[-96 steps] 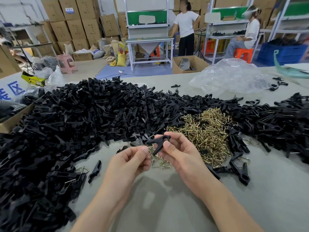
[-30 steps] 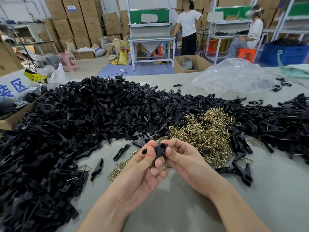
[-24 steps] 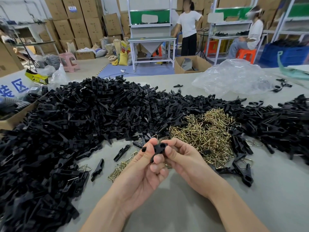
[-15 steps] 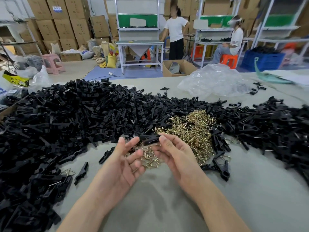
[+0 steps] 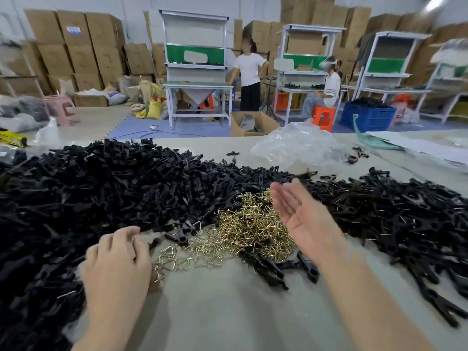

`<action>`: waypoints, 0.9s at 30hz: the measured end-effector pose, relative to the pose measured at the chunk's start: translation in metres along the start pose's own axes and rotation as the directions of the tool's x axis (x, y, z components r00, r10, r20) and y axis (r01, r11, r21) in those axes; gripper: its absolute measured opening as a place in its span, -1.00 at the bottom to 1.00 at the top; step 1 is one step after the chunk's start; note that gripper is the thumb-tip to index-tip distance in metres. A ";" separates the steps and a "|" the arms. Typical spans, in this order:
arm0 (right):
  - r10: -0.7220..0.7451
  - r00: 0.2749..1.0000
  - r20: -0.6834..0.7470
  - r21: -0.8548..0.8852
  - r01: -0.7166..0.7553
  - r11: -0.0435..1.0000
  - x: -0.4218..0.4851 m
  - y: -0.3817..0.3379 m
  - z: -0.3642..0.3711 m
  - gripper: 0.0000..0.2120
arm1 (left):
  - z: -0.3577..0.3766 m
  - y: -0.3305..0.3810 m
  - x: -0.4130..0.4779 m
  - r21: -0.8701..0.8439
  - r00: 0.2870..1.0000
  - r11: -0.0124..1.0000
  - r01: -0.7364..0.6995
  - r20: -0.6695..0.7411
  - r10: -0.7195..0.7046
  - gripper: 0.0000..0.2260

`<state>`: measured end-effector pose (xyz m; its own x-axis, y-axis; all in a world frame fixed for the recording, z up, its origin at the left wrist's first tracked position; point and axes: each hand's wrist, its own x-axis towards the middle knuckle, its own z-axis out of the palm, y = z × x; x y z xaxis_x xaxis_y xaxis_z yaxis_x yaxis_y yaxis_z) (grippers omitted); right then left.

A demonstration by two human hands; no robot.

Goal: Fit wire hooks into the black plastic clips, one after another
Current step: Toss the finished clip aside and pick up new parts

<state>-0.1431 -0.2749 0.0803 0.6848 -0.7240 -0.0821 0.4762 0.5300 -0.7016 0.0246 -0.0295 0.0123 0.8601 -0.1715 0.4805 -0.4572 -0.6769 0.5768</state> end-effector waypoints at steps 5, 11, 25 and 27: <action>0.053 0.995 0.083 -0.184 -0.037 0.982 -0.015 0.084 0.015 -0.76 | 0.002 -0.015 -0.001 0.313 0.991 0.950 0.010 0.125 -0.051 -0.55; 0.129 0.976 0.176 -0.386 -0.052 0.921 -0.012 0.117 0.014 -0.77 | 0.007 -0.019 0.002 0.390 0.964 0.901 -0.193 0.247 0.099 -0.81; 0.181 0.936 0.301 -0.511 -0.003 0.860 -0.007 0.121 0.013 -0.76 | 0.004 0.002 0.008 -0.046 0.973 0.989 -0.141 0.178 0.147 -0.60; 0.195 0.923 0.333 -0.542 0.018 0.840 -0.010 0.125 0.016 -0.79 | 0.002 0.009 0.004 -0.224 0.969 0.967 -0.117 0.189 0.161 -0.66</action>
<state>-0.0813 -0.1947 0.0047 0.9082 -0.4179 0.0233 0.1138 0.1931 -0.9745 0.0245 -0.0378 0.0175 0.8022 -0.4109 0.4332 -0.5939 -0.4741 0.6500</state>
